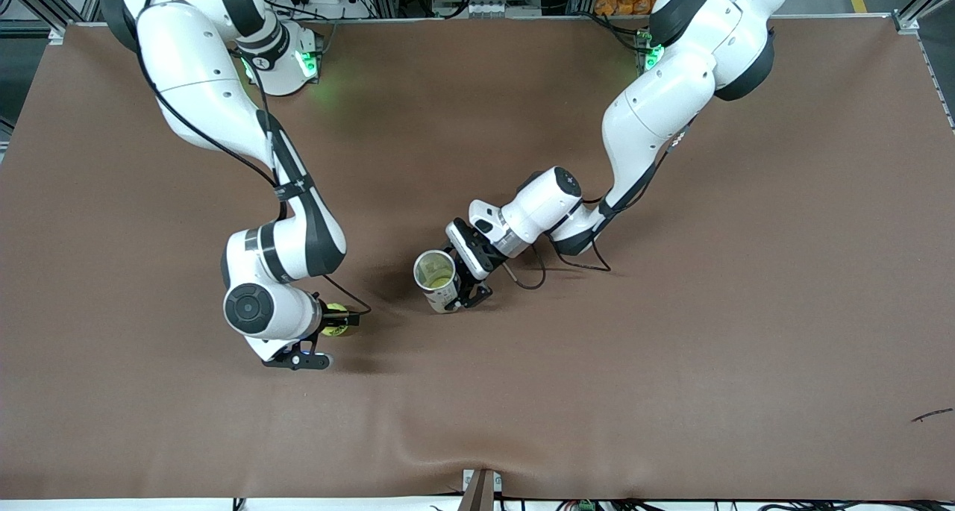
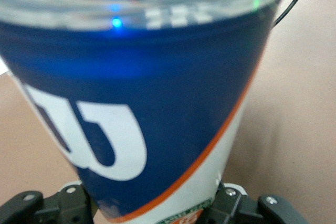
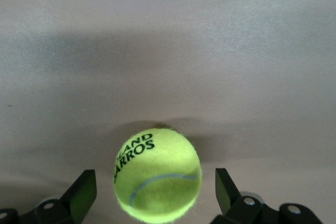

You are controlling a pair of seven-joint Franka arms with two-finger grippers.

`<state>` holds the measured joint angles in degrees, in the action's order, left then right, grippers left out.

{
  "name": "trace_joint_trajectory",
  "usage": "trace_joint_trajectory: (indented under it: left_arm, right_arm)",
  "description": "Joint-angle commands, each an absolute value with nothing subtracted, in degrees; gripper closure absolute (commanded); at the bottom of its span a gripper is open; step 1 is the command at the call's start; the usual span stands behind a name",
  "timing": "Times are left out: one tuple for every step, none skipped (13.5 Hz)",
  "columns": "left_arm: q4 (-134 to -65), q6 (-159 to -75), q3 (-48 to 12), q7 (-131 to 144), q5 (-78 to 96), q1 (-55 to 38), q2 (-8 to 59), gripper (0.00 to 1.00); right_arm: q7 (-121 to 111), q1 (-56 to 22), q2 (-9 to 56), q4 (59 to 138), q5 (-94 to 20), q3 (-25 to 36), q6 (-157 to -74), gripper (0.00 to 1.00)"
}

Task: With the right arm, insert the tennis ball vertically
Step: 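Open the right gripper to drop the ball into the tube, then grasp the second tennis ball with the right gripper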

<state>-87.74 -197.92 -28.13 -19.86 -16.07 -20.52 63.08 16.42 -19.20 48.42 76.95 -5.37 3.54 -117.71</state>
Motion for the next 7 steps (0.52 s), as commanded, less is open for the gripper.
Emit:
trace_joint_trajectory:
  left_arm:
    - [-87.28,-198.90,-27.33,-18.99,-15.91,-21.36,62.84,0.23]
    - [-87.28,-198.90,-27.33,-18.98,-15.91,-21.36,62.84,0.23]
    - [-87.28,-198.90,-27.33,-18.98,-15.91,-21.36,62.84,0.23]
    - [-87.28,-198.90,-27.33,-19.07,-16.00,-21.36,62.84,0.23]
    - [-87.28,-198.90,-27.33,-19.07,-15.91,-21.36,62.84,0.23]
    - [-87.28,-198.90,-27.33,-18.99,-16.00,-21.27,62.84,0.23]
    - [-87.28,-198.90,-27.33,-18.98,-16.00,-21.27,62.84,0.23]
  right_arm:
    - [16.26,-19.16,48.43,77.60,-4.39,3.25,-118.48,0.40]
    - [16.26,-19.07,48.43,77.61,-4.39,3.16,-118.48,0.54]
    - [16.35,-18.99,48.25,77.61,-4.48,3.16,-118.39,0.60]
    - [16.35,-18.81,48.08,77.61,-4.74,3.16,-118.39,0.63]
    - [16.70,-18.46,46.95,77.69,-5.70,3.08,-118.21,0.63]
    - [16.44,-17.33,45.45,77.52,-7.45,3.16,-118.04,0.63]
    - [16.26,-16.27,43.53,77.52,-8.95,3.08,-117.43,0.63]
